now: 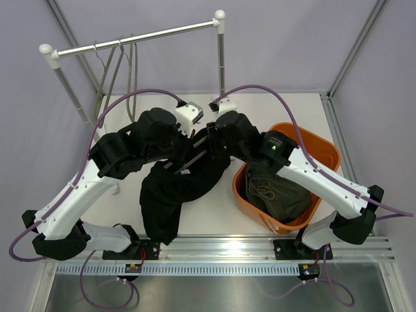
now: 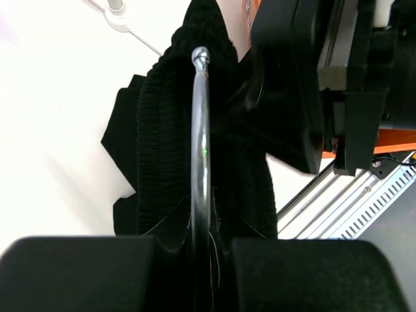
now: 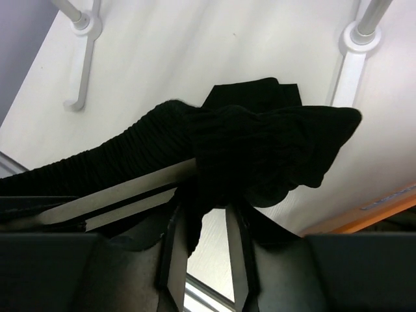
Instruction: Remove the shorts from the hanger
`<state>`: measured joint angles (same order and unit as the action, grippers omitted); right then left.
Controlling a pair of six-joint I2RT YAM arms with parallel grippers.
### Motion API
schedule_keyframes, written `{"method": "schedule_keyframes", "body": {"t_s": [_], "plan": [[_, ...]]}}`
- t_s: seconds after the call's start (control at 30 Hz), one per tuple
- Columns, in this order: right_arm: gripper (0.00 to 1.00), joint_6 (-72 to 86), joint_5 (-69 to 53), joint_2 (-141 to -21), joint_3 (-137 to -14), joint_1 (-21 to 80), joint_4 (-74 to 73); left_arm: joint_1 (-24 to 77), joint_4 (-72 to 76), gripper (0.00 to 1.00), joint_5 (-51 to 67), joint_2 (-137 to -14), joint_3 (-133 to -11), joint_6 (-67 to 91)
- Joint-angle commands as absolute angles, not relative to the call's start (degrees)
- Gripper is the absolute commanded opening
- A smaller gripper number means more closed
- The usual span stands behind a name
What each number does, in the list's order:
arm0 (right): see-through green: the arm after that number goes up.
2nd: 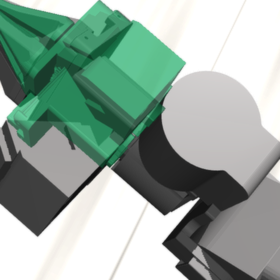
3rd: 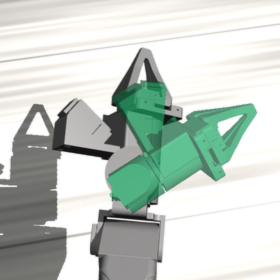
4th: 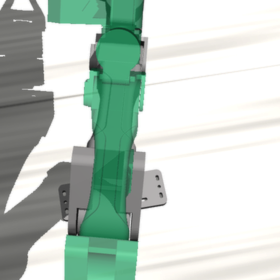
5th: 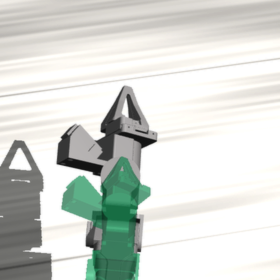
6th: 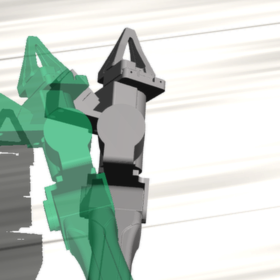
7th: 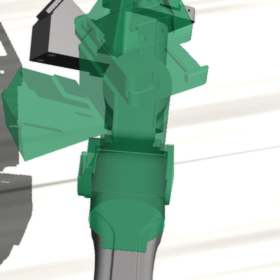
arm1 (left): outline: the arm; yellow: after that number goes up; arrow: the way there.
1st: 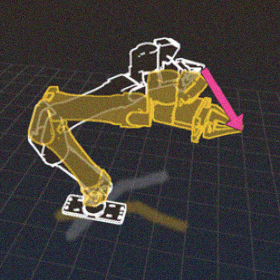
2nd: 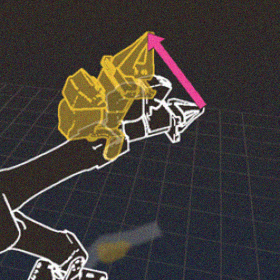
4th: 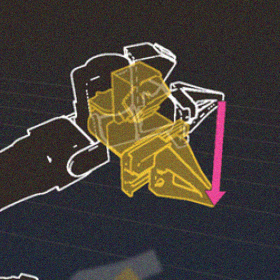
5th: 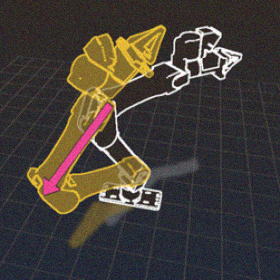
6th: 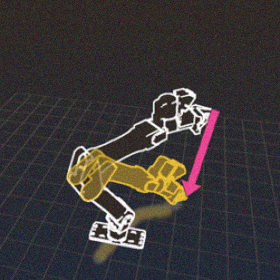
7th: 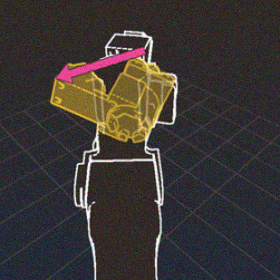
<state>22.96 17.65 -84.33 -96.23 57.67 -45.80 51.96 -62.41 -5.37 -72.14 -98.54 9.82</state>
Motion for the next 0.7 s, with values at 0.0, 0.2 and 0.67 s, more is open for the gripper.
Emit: {"method": "schedule_keyframes", "body": {"t_s": [0.0,0.2,0.67], "plan": [[0.24,22.06,23.81,-82.88,-99.84,58.01,-45.96,52.38,-60.73,0.0,-4.75,-71.11,-100.9,8.88],[0.04,20.57,27.94,-84.81,-105.02,57.22,-49.04,52.91,-61.52,0.0,-4.04,-70.84,-99.84,8.79],[0.0,18.72,22.85,-88.85,-109.94,44.13,-50.54,53.53,-63.19,0.0,-3.61,-68.91,-99.84,8.09]]}}
